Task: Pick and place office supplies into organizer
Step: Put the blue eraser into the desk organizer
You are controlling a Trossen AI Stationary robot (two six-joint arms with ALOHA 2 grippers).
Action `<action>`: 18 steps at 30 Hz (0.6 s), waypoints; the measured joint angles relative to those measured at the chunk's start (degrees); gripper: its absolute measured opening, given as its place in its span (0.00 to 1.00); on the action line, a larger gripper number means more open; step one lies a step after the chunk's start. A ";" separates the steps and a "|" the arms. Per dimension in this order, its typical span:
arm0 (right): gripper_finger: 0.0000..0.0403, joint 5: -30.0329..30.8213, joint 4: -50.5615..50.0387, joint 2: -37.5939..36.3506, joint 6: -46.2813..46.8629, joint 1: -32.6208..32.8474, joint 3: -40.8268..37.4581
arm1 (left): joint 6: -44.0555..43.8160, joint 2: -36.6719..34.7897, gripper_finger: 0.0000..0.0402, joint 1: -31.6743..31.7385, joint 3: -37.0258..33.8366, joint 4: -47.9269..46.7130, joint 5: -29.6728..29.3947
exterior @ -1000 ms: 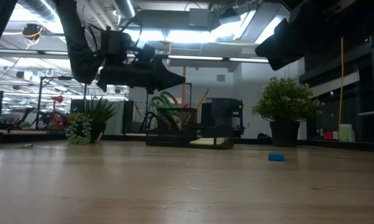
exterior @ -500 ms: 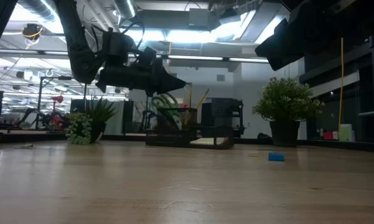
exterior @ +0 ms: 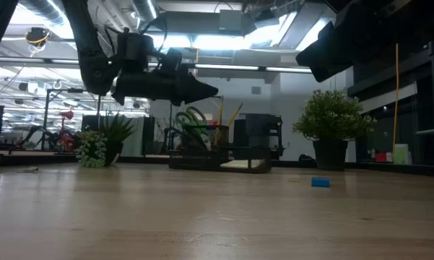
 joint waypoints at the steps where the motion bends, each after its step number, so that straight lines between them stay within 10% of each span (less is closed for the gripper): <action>1: 0.02 0.00 0.03 0.00 0.39 0.02 0.00 | -0.02 -0.46 0.17 -0.47 0.01 -0.11 0.08; 10: 0.02 -0.09 3.59 -0.02 7.47 0.04 0.22 | 2.49 -9.18 0.20 -7.95 -0.01 -4.03 5.45; 18: 0.02 -1.54 -9.70 -0.01 5.12 0.92 7.50 | 5.97 -24.62 0.13 -15.68 0.01 -32.59 5.74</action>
